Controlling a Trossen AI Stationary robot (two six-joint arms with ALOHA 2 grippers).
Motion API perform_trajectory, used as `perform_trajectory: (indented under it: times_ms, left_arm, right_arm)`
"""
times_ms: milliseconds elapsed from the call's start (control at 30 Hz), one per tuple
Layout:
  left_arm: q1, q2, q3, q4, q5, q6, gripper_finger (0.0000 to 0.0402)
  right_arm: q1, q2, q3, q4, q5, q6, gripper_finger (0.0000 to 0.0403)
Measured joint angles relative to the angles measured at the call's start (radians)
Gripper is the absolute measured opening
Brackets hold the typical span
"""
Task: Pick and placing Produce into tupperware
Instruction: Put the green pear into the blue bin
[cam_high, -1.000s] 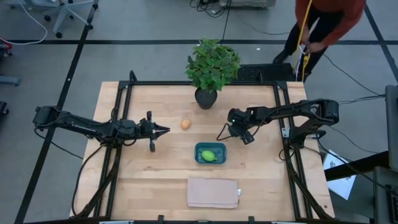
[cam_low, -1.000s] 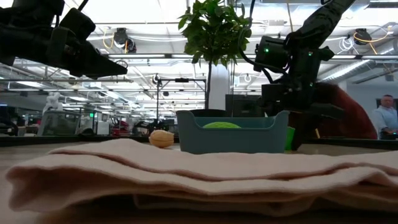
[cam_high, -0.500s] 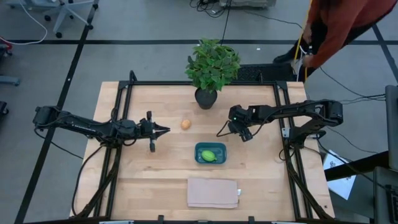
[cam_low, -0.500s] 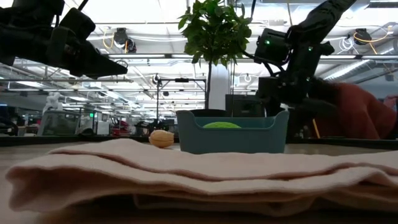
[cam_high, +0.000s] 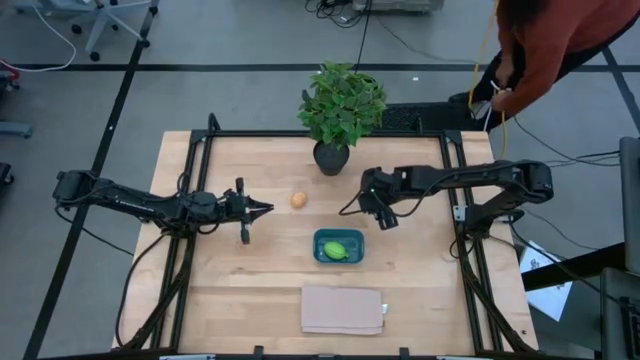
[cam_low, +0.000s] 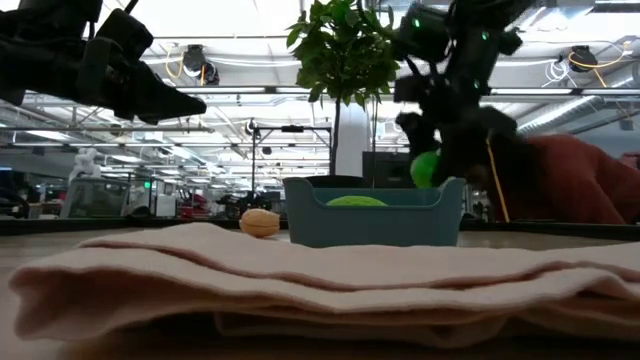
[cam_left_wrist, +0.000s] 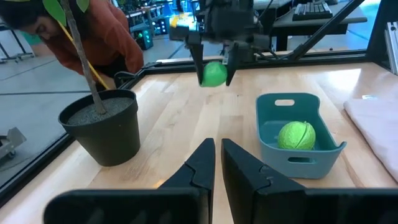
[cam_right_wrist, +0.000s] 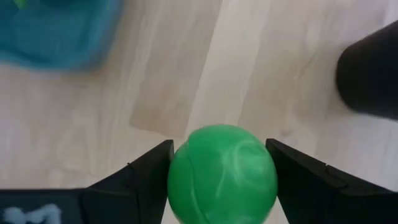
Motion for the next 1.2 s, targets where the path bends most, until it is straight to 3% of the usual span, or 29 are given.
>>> perform_trajectory:
  times_ms: [333,633,1200]
  left_arm:
    - [0.000,0.000,0.000,0.000,0.001,-0.004,0.0033]
    - [0.000,0.000,0.000,0.005,0.003,-0.004,0.0033]
    - [0.000,0.000,0.000,0.007,0.003,-0.004,0.0033]
  right_arm:
    - [0.026,-0.027,0.106,-0.105,-0.116,0.094,0.0236]
    - [0.026,-0.204,0.102,-0.055,-0.158,0.223,0.0235]
    - [0.111,-0.540,-0.164,0.247,-0.154,0.454,0.0235]
